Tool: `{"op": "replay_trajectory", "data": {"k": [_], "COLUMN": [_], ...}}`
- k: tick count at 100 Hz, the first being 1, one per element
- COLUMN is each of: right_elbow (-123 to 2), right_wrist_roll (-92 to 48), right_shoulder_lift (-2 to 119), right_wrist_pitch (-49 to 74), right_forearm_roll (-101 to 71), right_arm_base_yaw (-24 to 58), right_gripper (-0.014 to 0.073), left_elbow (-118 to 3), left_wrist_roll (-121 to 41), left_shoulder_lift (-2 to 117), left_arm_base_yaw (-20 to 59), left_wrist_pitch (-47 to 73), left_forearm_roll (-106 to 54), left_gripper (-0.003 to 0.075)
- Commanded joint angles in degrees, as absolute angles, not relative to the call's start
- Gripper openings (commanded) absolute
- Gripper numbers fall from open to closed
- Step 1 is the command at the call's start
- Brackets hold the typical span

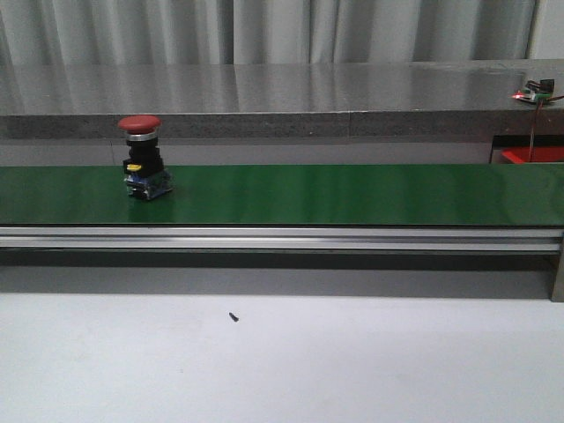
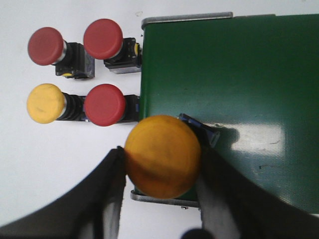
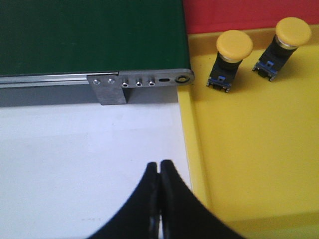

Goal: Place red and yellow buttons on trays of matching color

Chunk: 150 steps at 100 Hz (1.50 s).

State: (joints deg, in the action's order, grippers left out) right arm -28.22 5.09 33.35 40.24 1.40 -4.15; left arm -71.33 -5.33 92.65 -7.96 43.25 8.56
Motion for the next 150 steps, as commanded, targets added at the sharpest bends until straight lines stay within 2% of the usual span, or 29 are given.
{"op": "replay_trajectory", "data": {"k": [1, 16, 23, 36, 43, 77, 84, 91, 113, 118, 150], "right_elbow": [-29.74, -29.74, -29.74, -29.74, -29.74, -29.74, -29.74, -29.74, -29.74, -29.74, -29.74], "right_wrist_roll": [4.67, 4.67, 4.67, 4.67, 4.67, 4.67, 4.67, 4.67, 4.67, 4.67, 4.67], "right_shoulder_lift": [33.36, 33.36, 33.36, 33.36, 33.36, 33.36, 33.36, 33.36, 33.36, 33.36, 33.36], "right_wrist_pitch": [36.97, 36.97, 36.97, 36.97, 36.97, 36.97, 36.97, 36.97, 36.97, 36.97, 36.97], "right_forearm_roll": [1.54, 1.54, 1.54, 1.54, 1.54, 1.54, 1.54, 1.54, 1.54, 1.54, 1.54], "right_arm_base_yaw": [-4.28, -4.28, -4.28, -4.28, -4.28, -4.28, -4.28, -4.28, -4.28, -4.28, -4.28], "right_gripper": [-0.0068, -0.0068, -0.0068, -0.0068, -0.0068, -0.0068, -0.0068, -0.0068, -0.0068, -0.0068, -0.0068], "left_elbow": [-72.90, -72.90, -72.90, -72.90, -72.90, -72.90, -72.48, -71.39, -64.07, -62.49, -52.10], "left_wrist_roll": [-5.35, -5.35, -5.35, -5.35, -5.35, -5.62, -5.62, -5.62, -13.95, -13.95, -14.04], "left_shoulder_lift": [91.38, 92.06, 91.96, 91.96, 91.84, 84.67, 82.57, 80.16, 71.58, 69.99, 56.88], "left_arm_base_yaw": [-7.59, -7.59, -7.59, -7.59, -7.59, -7.59, -7.59, -7.59, -7.59, -7.59, -7.59], "left_wrist_pitch": [40.05, 40.05, 40.05, 40.15, 40.23, 39.11, 39.11, 39.11, 39.11, 39.11, 39.00], "left_forearm_roll": [9.15, 8.54, 7.78, 5.86, 3.88, -3.24, -3.36, -3.89, -13.76, -13.94, -13.94], "left_gripper": [0.0192, 0.0217, 0.0304, 0.0543, 0.0610, 0.0608, 0.0575, 0.0489, 0.0050, -0.0020, -0.0020]}}
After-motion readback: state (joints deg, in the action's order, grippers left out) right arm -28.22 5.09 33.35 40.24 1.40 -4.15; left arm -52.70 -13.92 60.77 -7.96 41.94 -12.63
